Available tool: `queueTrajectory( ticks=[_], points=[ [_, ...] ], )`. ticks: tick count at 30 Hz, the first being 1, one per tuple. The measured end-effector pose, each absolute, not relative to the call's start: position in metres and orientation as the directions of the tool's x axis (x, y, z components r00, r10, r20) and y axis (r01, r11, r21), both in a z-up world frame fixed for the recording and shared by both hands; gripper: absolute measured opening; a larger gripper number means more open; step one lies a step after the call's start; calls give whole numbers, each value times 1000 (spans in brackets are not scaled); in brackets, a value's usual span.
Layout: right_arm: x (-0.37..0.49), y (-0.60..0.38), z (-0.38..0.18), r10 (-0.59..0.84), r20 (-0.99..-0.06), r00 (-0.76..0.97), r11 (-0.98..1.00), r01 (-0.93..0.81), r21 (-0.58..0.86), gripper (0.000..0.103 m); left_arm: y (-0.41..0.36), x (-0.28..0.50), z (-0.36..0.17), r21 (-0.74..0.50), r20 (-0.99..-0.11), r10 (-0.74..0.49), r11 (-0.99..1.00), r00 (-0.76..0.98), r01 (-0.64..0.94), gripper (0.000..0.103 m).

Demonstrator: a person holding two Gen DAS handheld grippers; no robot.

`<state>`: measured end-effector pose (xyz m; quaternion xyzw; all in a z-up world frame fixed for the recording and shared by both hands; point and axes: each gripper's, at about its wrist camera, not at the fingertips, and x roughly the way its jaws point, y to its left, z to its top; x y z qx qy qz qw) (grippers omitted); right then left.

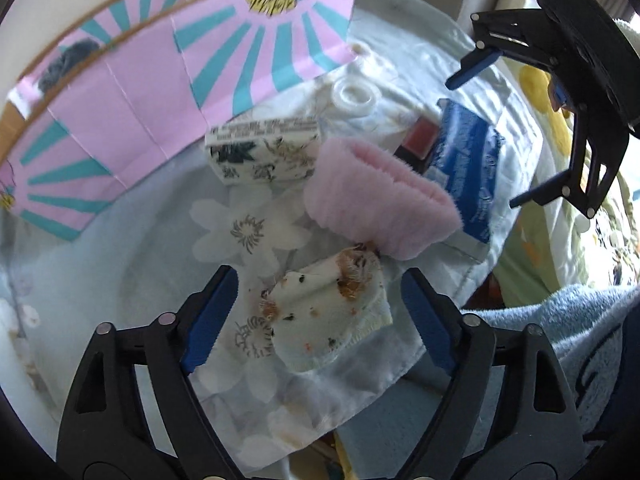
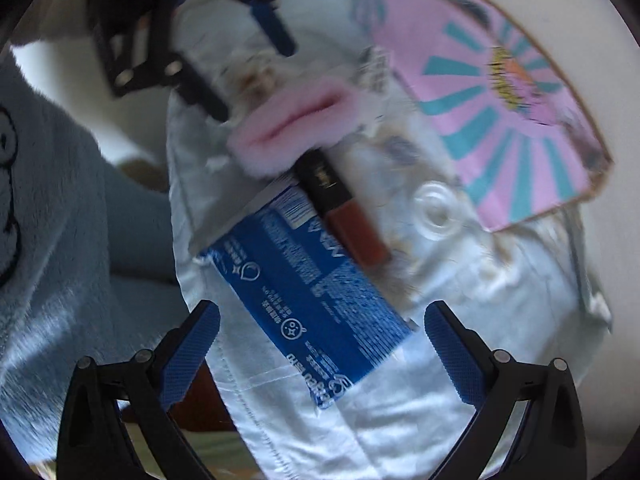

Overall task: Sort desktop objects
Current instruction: 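Move both tools back to the items on the sheet, then grasp the blue wipes package with the right tool while the left tool grasps the white plush toy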

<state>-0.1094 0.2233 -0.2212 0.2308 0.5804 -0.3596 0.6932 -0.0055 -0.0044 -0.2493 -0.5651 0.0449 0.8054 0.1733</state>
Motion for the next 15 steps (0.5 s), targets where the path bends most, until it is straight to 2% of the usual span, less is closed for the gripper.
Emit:
queueTrajectory(
  ticks=[6,9,11,12,13,15],
  points=[
    [-119,215,-230,-186,-979,86,692,718,-68,102,-5,-10,-260,-136,-925,231,-943,-303,-305,79],
    [-123,210,-235,-170,-981,97,707,705,-53,102,-5,-12,-264,-133,-927,226,-944,-300,-301,73],
    [-124,209,-239,-142,-984,109,714,700,-26,96,-6,-12,-263,-137,-924,231,-944,-305,-301,69],
    [-125,210,-241,-130,-985,115,718,696,-14,88,-6,-12,-262,-139,-924,234,-943,-304,-302,63],
    [-125,212,-242,-112,-985,129,727,687,7,81,-7,-12,-261,-145,-923,239,-942,-302,-303,51],
    [-125,216,-241,-122,-984,132,736,677,0,79,-8,-13,-259,-166,-922,256,-939,-290,-301,43]
  ],
)
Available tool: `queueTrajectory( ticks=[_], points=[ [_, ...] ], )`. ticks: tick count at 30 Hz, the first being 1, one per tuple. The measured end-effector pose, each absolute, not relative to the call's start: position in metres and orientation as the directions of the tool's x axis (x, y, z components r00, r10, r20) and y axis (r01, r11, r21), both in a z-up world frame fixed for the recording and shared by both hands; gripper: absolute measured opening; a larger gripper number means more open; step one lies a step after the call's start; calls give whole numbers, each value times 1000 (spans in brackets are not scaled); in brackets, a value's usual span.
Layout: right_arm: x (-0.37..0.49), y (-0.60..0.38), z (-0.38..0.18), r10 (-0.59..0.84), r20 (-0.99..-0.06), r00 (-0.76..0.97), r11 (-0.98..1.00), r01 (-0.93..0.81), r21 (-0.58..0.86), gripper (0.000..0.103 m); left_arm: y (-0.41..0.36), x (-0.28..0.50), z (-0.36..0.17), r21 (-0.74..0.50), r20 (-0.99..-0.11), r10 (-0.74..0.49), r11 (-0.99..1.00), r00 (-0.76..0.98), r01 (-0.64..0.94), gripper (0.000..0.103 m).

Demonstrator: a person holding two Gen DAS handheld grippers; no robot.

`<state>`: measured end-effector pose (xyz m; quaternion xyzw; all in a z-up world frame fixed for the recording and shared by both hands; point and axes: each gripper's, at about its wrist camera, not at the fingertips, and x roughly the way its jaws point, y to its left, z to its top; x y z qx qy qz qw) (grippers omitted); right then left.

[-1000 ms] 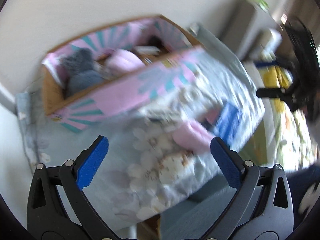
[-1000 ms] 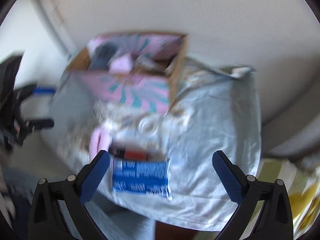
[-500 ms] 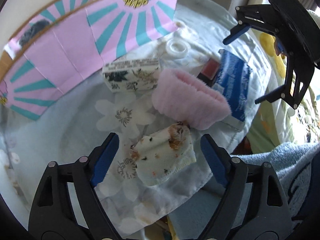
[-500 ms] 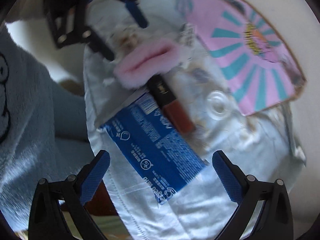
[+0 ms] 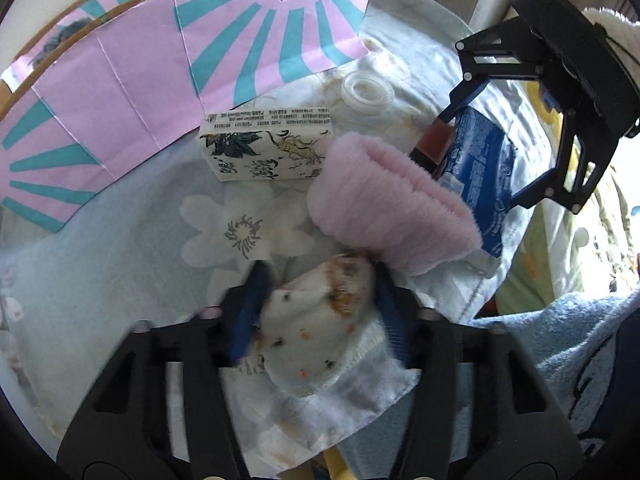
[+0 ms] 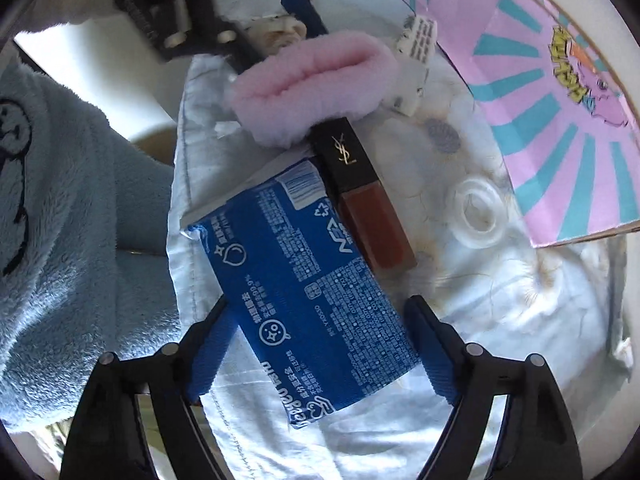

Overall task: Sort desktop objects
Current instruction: 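Grasp the blue wipes package with the right tool while the left tool grasps the white plush toy, then carry the wipes package and plush toy over the cardboard box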

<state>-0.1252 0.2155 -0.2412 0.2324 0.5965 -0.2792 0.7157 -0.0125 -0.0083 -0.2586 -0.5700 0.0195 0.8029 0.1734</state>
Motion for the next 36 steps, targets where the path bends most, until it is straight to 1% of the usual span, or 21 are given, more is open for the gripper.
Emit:
queueTrajectory(
  ticks=[1,4,8,13,18,27,31,36],
  points=[
    [-126,216,-241,-121,-984,133,736,676,1,78,-9,-13,-258,-170,-923,258,-939,-286,-299,40],
    [-128,220,-237,-131,-982,137,739,674,-4,74,-8,-11,-255,-158,-925,248,-940,-289,-301,35],
    [-128,227,-232,-150,-978,146,740,673,-13,70,-9,-8,-250,-146,-927,232,-947,-296,-285,34],
    [-131,231,-224,-159,-971,178,714,700,12,66,-19,-7,-242,-175,-924,246,-953,-293,-248,33],
    [-135,233,-212,-175,-960,217,670,741,45,65,-27,-5,-229,-199,-917,261,-955,-301,-222,33],
    [-146,241,-181,-216,-945,247,597,799,72,63,-36,-11,-202,-198,-910,258,-958,-325,-206,33],
    [-142,254,-156,-268,-932,243,547,835,61,63,-37,-18,-189,-193,-906,250,-962,-342,-192,33],
    [-158,233,-120,-337,-910,243,478,876,57,63,-40,-26,-175,-178,-897,233,-968,-375,-176,33]
  ],
)
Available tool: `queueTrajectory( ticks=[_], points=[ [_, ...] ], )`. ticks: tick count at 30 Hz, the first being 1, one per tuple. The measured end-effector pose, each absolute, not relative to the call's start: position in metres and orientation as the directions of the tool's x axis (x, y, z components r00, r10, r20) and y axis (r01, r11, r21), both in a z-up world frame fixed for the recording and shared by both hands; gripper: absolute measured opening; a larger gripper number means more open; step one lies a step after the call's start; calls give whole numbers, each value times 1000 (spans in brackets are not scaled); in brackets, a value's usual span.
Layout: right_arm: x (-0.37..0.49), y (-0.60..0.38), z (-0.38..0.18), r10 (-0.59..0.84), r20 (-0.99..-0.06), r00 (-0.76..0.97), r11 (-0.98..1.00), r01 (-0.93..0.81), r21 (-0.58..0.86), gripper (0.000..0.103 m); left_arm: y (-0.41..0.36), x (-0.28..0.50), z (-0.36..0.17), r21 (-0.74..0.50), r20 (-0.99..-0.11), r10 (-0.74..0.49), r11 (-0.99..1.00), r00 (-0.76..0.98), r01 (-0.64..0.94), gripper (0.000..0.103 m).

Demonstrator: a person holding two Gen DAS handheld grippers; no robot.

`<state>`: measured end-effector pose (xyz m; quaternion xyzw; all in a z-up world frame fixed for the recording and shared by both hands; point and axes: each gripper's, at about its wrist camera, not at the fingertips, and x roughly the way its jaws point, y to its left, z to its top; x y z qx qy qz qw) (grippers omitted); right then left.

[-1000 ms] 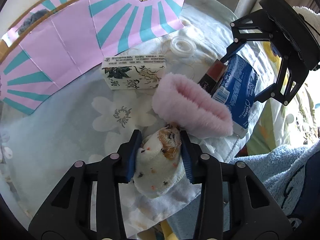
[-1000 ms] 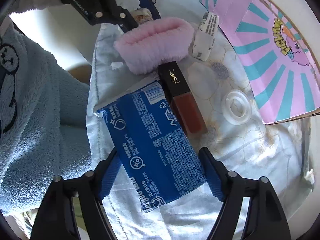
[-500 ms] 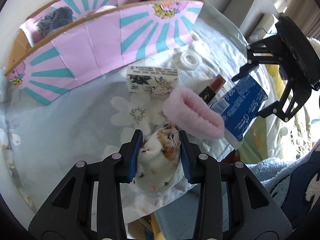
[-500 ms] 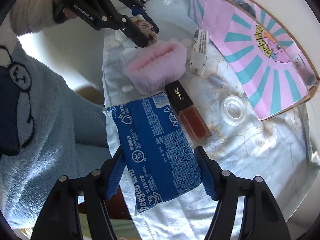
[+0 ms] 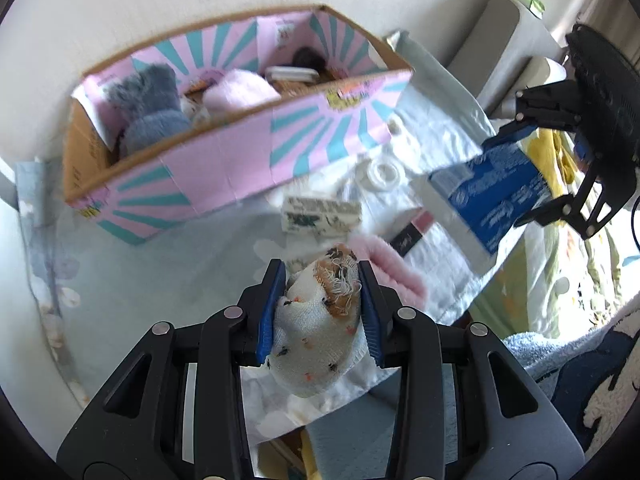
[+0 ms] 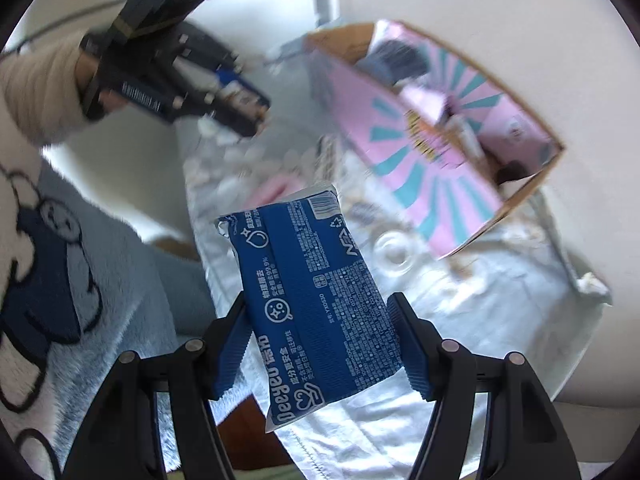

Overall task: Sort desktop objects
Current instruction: 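Carry the wipes package and plush toy over the cardboard box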

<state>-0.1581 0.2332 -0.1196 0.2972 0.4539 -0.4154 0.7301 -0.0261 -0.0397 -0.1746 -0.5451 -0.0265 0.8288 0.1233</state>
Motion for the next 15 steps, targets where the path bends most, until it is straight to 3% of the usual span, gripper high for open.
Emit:
queueTrajectory(
  ticks=[15],
  points=[
    [-172,140,-69,-491,-856,161,298,955,9,63,-98,-80,-103,-109,-835,126,-992,-535,-64,33]
  ],
)
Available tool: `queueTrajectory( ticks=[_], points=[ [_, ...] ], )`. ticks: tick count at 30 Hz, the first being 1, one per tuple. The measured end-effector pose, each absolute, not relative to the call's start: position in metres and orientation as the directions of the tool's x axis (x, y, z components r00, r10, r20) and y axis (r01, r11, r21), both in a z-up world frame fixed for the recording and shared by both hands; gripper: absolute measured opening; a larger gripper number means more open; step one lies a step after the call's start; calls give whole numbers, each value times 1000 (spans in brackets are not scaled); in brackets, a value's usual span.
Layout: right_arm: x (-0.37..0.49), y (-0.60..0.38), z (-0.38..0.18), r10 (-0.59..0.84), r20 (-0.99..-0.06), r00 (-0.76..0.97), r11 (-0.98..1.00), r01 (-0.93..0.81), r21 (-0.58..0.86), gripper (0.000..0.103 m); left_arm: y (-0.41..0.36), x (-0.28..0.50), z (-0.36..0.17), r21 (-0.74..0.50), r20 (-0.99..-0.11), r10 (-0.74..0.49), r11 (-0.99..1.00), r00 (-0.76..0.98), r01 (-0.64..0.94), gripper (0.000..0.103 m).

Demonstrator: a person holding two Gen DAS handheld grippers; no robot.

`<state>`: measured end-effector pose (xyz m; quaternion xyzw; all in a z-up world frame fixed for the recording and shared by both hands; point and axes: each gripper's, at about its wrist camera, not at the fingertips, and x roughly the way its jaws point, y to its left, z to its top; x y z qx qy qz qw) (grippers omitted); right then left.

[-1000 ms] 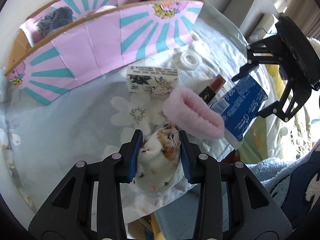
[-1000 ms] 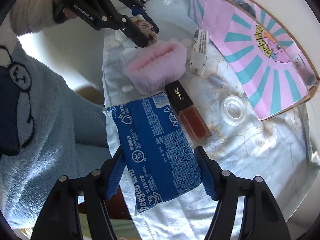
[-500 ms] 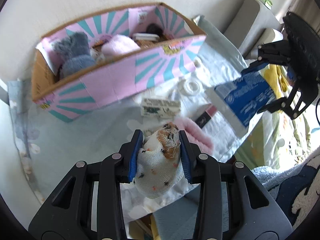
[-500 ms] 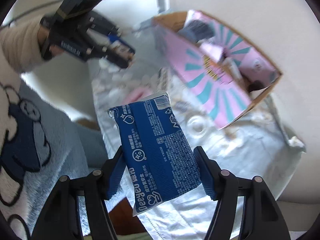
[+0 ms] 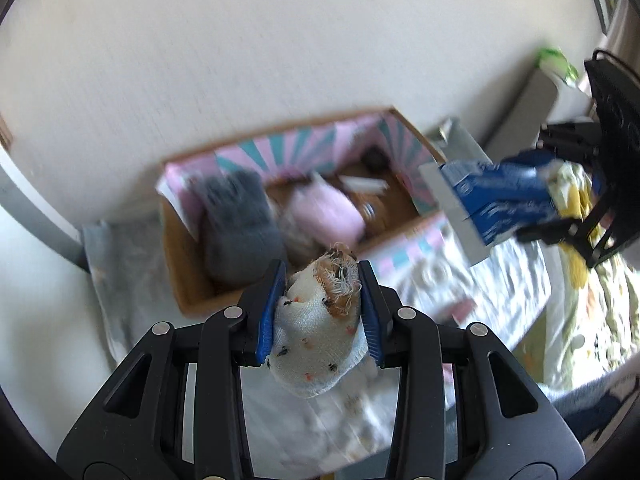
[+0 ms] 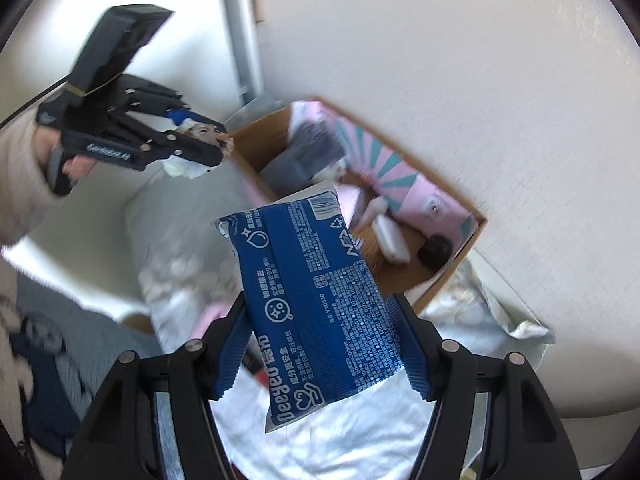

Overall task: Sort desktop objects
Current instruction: 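Carry the wipes package and plush toy over the cardboard box, then open both tools to drop the package and plush into the box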

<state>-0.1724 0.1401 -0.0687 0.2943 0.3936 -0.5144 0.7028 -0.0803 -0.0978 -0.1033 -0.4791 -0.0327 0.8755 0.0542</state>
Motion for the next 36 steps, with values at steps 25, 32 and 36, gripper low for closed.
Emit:
queueTrajectory(
  ticks=[25,32,36],
  points=[
    [-173,12,-105,-440,-881,171,126,984,128,63,-134,-164,-142,-101,-874,48,-991,-484,84,33],
    [-173,4,-118,-386,-906,175,100,984,147,65,-139,-169,-147,-93,-890,32,-989,-454,112,49],
    [-180,7,-113,-415,-895,164,40,986,162,82,-142,-169,-146,-53,-889,-23,-987,-458,153,102]
  ],
)
